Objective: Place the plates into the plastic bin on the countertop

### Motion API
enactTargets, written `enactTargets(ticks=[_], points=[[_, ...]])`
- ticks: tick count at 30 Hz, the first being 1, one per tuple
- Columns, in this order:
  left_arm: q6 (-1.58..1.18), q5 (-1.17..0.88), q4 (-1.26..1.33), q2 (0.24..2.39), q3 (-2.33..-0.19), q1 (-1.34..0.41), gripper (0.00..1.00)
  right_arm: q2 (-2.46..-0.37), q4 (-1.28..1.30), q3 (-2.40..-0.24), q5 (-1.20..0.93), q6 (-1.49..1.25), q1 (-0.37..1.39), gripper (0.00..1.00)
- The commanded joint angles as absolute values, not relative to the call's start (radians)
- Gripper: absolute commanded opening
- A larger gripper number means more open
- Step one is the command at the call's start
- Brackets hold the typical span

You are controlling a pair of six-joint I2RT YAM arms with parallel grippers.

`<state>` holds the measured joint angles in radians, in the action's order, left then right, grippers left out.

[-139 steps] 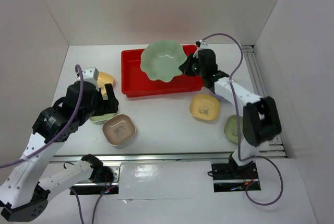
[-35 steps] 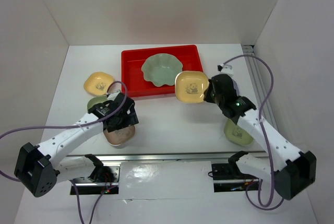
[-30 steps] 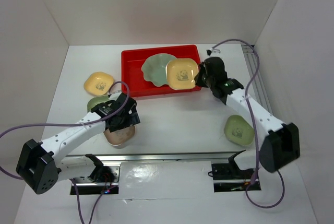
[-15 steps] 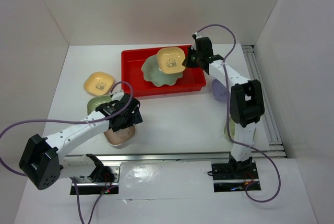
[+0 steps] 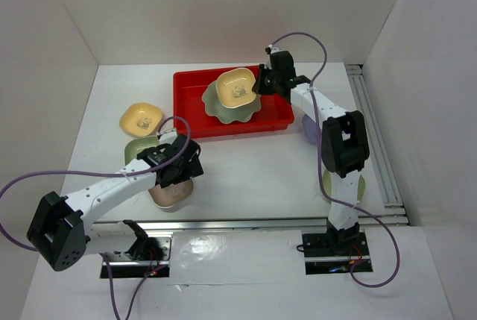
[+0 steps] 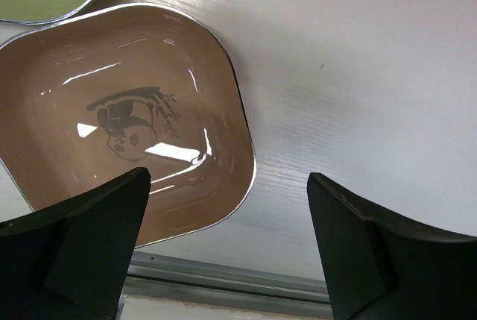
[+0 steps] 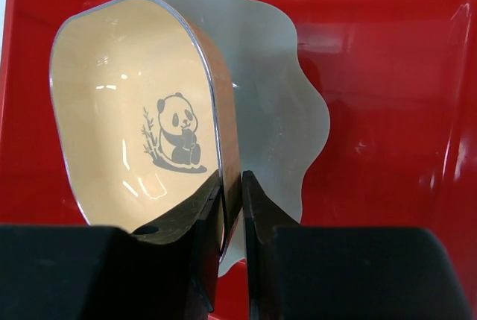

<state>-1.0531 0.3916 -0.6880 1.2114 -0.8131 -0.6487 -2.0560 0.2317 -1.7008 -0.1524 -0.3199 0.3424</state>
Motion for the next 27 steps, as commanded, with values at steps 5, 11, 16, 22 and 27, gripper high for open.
enactTargets(ticks=[5,11,16,22,27], points=[[-1.063,0.419,-0.701,1.187,-0.808,-0.653,1.00,-2.086,0.222,-1.727,-0.107,-0.344,0.370,0.33],[-1.072,0.471,-0.771,1.123,-0.818,-0.653,1.00,-2.108,0.222,-1.746,-0.068,-0.373,0.397,0.33],[-1.104,0.544,-0.935,1.057,-0.883,-0.653,1.00,-2.076,0.213,-1.755,-0.052,-0.373,0.417,0.56],[-1.189,0.614,-1.084,0.992,-0.931,-0.653,1.00,-1.974,0.225,-1.781,-0.052,-0.351,0.437,0.73],[-1.386,0.627,-1.291,1.034,-0.977,-0.663,1.00,-1.838,0.236,-1.718,-0.052,-0.331,0.459,0.74]])
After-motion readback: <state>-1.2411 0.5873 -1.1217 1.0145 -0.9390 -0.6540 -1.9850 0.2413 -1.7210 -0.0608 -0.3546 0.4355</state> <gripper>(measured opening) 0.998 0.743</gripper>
